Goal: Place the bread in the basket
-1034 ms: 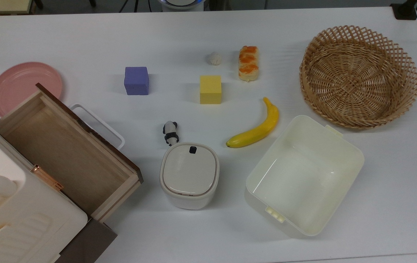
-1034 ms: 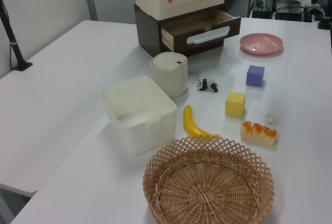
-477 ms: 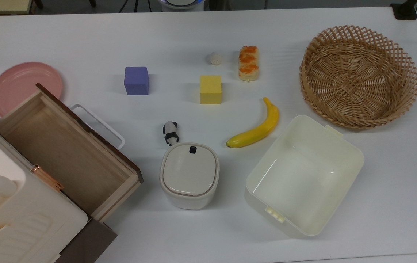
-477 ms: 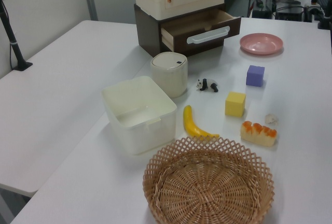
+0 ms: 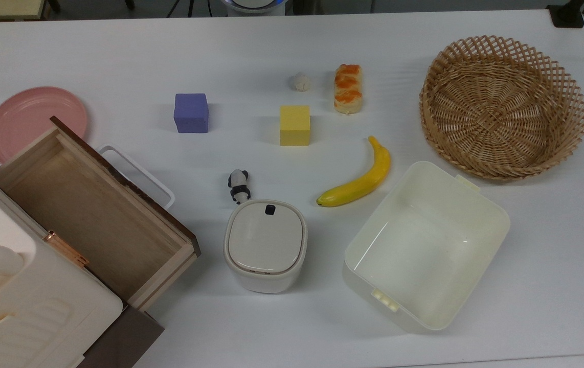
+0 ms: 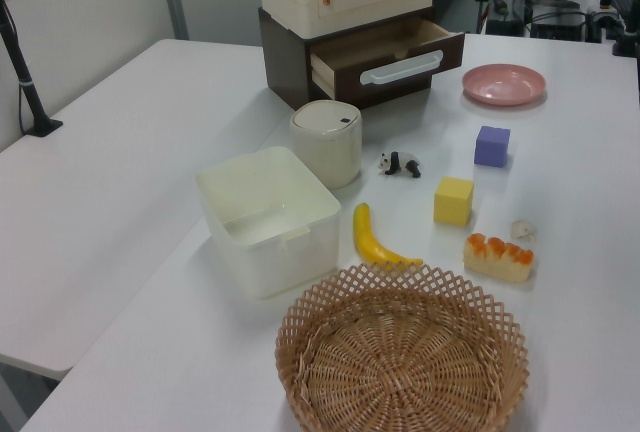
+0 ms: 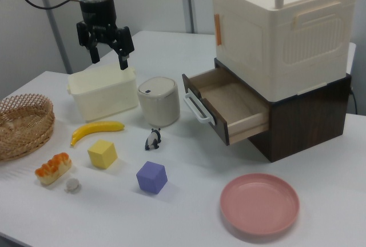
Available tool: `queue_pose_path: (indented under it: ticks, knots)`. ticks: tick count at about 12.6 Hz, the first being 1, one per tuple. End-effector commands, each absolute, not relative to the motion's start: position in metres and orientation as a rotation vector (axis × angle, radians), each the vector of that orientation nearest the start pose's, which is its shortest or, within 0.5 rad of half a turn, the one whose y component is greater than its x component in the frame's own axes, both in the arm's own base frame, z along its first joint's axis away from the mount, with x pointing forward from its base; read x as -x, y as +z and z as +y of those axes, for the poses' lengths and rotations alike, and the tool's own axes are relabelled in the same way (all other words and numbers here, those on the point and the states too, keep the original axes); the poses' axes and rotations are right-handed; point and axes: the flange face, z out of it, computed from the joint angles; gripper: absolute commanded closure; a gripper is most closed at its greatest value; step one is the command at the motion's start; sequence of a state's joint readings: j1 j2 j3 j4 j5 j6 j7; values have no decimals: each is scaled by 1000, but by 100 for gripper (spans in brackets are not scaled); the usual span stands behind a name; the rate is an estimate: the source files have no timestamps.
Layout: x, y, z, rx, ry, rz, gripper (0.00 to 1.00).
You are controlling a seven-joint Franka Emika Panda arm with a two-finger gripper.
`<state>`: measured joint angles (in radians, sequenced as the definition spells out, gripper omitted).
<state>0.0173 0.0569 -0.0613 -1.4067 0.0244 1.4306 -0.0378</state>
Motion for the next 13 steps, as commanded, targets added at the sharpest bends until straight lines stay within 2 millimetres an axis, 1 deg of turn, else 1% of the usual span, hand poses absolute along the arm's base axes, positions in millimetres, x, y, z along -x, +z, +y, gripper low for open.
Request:
queue_pose_path:
  ticks: [1, 4, 6, 8, 11, 13]
  knots:
    - [-557, 659, -23, 3116, 12, -29, 0]
    - [-556, 659, -25, 3116, 12, -24, 0]
    - [-557, 657, -30, 3115, 16, -10, 0]
    - [-557, 658, -29, 3116, 14, -9, 0]
    - [-556, 659, -44, 3117, 7, 31, 0]
    - [-556, 658, -44, 3115, 11, 26, 0]
